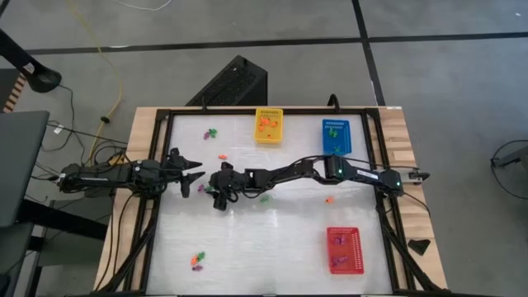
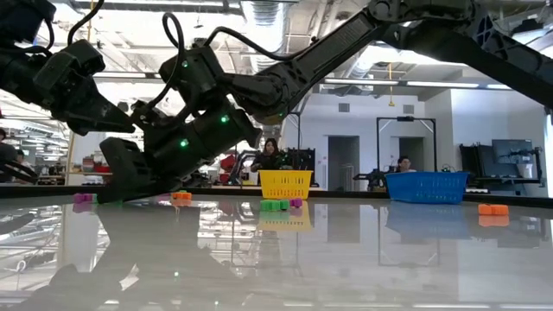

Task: Sort Halloween decoration
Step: Put the green skeleton toy into the blue bin

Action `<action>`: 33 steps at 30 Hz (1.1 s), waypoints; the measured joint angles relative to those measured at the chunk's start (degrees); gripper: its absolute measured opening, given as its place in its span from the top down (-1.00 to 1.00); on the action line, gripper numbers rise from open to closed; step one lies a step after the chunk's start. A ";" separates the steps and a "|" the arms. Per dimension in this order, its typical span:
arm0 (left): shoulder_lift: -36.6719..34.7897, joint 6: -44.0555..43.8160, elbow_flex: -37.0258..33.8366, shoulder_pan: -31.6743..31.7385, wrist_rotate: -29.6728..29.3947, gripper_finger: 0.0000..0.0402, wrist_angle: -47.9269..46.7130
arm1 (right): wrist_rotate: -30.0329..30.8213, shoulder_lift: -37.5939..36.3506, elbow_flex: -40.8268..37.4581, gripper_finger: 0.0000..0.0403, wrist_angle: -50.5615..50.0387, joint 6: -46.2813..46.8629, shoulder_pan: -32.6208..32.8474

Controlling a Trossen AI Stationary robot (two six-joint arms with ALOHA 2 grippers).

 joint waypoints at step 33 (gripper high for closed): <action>-0.01 0.00 -0.02 0.00 0.05 0.16 0.02 | 1.15 -36.25 -4.54 0.79 -81.63 -3.33 -1.86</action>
